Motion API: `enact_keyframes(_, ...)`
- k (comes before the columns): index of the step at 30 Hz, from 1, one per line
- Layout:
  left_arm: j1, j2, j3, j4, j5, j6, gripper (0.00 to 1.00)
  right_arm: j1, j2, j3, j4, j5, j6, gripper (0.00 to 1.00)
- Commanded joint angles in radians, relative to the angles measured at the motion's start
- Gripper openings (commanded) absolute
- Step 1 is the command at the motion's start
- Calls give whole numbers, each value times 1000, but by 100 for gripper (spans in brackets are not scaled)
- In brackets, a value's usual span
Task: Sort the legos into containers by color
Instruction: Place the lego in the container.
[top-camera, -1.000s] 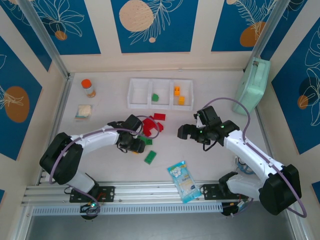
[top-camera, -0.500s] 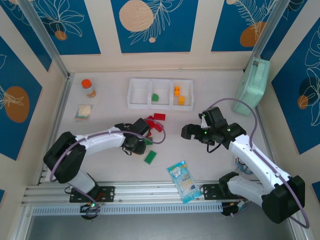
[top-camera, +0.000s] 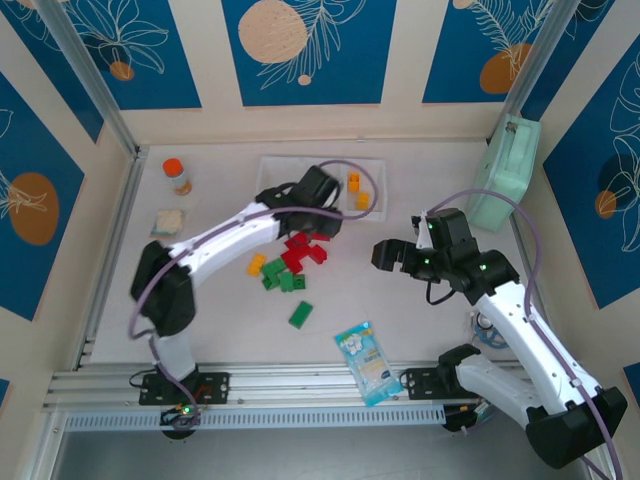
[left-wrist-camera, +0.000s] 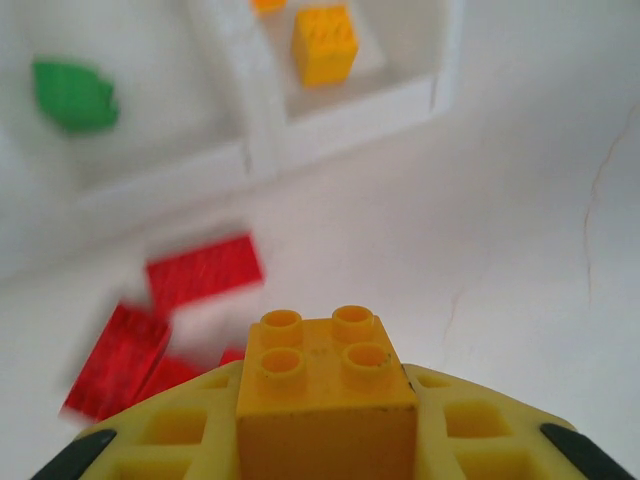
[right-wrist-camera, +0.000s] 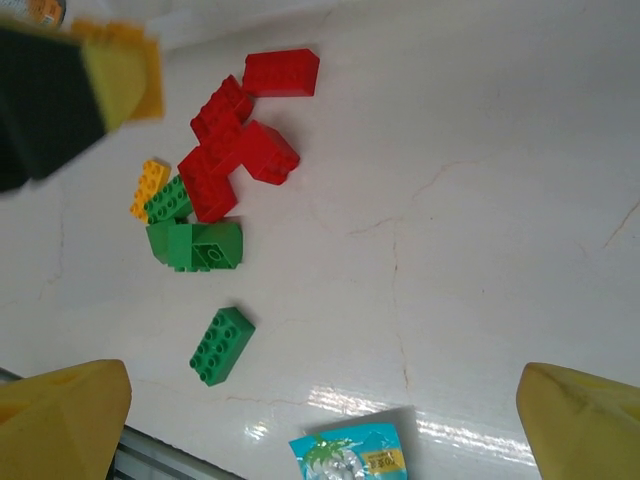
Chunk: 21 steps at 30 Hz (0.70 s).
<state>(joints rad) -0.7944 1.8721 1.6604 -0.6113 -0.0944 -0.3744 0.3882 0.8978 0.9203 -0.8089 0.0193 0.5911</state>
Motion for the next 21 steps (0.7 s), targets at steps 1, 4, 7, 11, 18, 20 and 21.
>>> enact_keyframes(1,1,155,184,-60,2,32,28,-6,-51,17,-56,-3,-13,99)
enact_keyframes(4,10,255,283,33,-13,29,28,-12,-74,11,-78,-1,-29,99)
enact_keyframes(7,35,366,426,48,-8,18,28,-21,-60,45,-143,8,-74,99)
enact_keyframes(11,61,441,485,178,33,8,28,-25,-95,72,-169,0,-96,99)
enact_keyframes(18,108,595,651,315,95,-73,35,-28,-124,107,-234,11,-120,99)
enact_keyframes(20,109,634,699,339,93,-79,41,-29,-115,120,-260,28,-136,99)
enact_keyframes(21,110,645,700,375,93,-92,43,-32,-112,125,-269,27,-138,99)
